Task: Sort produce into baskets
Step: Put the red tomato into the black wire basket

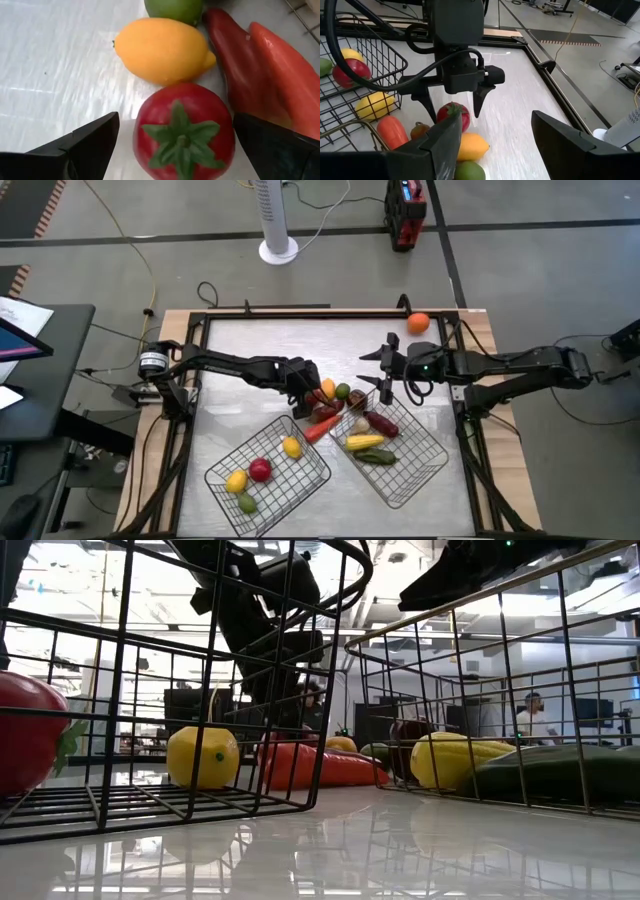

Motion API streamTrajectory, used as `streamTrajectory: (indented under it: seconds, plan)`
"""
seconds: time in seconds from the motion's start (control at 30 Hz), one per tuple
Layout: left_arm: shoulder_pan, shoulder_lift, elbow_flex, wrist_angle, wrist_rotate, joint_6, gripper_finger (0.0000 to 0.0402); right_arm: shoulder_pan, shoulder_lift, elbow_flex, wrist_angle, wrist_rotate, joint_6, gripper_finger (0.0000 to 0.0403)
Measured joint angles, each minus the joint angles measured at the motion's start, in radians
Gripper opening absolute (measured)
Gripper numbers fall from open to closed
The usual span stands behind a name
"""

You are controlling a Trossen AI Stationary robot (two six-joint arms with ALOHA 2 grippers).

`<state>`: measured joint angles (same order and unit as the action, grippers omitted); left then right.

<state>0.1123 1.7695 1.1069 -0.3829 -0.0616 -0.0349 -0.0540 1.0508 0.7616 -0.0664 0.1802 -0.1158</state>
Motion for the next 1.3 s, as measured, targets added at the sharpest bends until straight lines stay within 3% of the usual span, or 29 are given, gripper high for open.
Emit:
streamTrajectory:
  seconds: [0.33,0.67,1.3]
  plan:
    - [-0.005,0.000,0.000,0.054,-0.041,0.005,0.0382,0.000,0.000,0.000,-0.009,0.000,0.001,0.0268]
    - [-0.044,-0.001,-0.111,0.198,-0.100,-0.008,0.0382,0.002,0.000,0.000,-0.006,0.000,0.003,0.0268]
    - [-0.045,-0.001,-0.154,0.292,-0.040,0.030,0.0382,0.003,0.000,0.000,0.010,0.000,0.011,0.0268]
